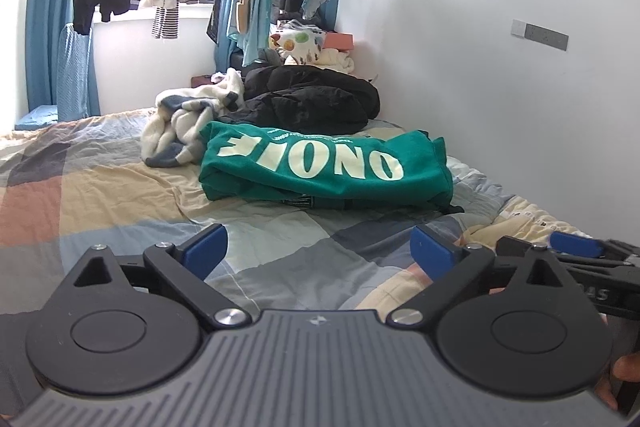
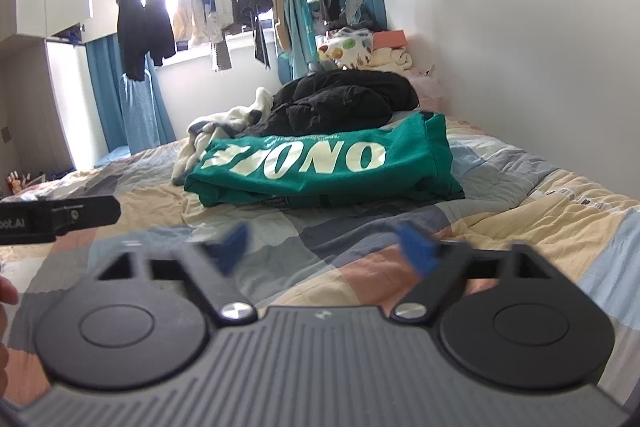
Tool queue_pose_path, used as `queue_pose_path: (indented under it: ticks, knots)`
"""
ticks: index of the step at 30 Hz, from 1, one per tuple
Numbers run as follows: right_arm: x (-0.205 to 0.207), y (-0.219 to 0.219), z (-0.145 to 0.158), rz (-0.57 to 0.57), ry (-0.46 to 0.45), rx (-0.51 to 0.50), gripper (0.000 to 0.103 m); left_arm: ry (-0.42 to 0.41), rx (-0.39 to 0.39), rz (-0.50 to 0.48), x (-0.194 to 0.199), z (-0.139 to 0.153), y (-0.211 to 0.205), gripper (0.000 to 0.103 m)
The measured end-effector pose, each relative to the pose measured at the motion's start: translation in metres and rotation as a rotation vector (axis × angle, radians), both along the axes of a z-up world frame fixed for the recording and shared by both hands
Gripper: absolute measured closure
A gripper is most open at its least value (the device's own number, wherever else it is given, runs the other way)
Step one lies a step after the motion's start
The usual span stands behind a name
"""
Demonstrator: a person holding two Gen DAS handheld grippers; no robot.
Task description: Fold large clothes
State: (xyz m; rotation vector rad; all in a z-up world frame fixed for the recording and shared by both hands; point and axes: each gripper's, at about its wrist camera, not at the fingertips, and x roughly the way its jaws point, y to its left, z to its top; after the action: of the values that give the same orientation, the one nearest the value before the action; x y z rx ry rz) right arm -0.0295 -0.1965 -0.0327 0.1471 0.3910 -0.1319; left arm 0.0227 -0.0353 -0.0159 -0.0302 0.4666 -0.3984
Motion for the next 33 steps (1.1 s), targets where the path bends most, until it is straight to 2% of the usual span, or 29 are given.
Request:
queue_pose_path:
  ticks: [3, 33]
  knots:
    - [-0.0005, 0.0016, -0.0002, -0.012, 0.003, -0.006, 0.0, -0.003, 0.007, 0.007, -0.0011, 0.0014, 0.0006, 0.003]
    - [0.0007, -0.0027, -0.0028, -0.025, 0.012, 0.014, 0.0, -0.001, 0.019, 0.016, -0.003, 0.0025, 0.0049, 0.003]
